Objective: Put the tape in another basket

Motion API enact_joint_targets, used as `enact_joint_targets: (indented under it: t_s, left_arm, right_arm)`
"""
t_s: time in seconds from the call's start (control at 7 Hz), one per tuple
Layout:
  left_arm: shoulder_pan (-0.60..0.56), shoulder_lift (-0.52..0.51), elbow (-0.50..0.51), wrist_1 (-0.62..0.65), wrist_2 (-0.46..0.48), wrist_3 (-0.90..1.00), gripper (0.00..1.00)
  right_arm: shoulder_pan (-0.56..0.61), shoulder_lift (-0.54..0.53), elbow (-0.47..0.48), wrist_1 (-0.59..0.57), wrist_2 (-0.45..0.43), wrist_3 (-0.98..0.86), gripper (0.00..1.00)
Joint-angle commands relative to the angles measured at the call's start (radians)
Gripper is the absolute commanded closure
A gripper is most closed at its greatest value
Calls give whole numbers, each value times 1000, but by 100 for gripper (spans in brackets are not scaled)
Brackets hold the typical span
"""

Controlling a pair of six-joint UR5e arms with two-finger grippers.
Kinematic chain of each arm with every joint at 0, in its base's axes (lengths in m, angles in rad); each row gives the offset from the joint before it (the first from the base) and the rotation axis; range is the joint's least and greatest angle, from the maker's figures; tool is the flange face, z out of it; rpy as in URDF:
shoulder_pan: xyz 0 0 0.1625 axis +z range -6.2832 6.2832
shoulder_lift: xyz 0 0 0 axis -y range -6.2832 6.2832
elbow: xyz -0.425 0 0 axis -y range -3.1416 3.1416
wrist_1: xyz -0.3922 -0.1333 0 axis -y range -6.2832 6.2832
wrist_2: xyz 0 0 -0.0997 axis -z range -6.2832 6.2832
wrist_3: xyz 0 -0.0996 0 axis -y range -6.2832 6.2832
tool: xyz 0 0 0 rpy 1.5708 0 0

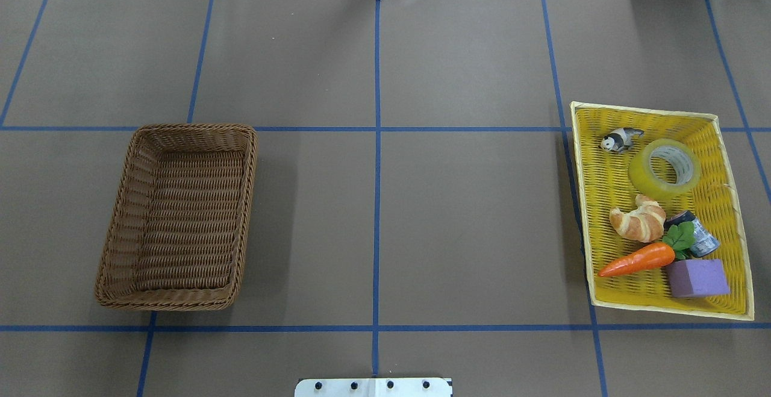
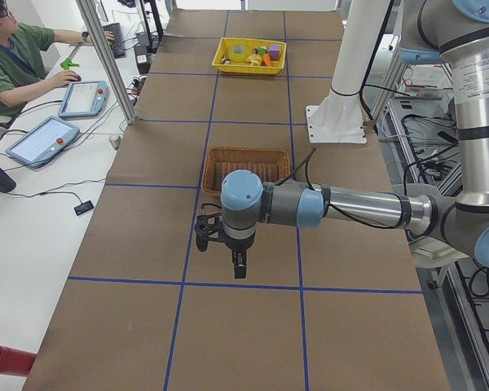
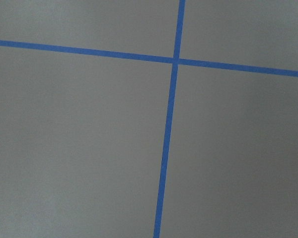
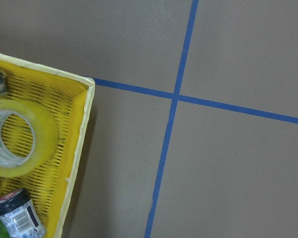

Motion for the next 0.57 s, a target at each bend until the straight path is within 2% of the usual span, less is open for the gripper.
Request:
enact_joint_targets:
  t_s: [0.0, 0.43]
  left_arm:
    - [0, 0, 0, 0, 1, 0, 1]
    - [0, -2, 1, -2, 0, 2, 1]
  right_arm:
    - [0, -12, 0, 2, 1, -1, 0]
    - [0, -8, 3, 2, 5, 1, 0]
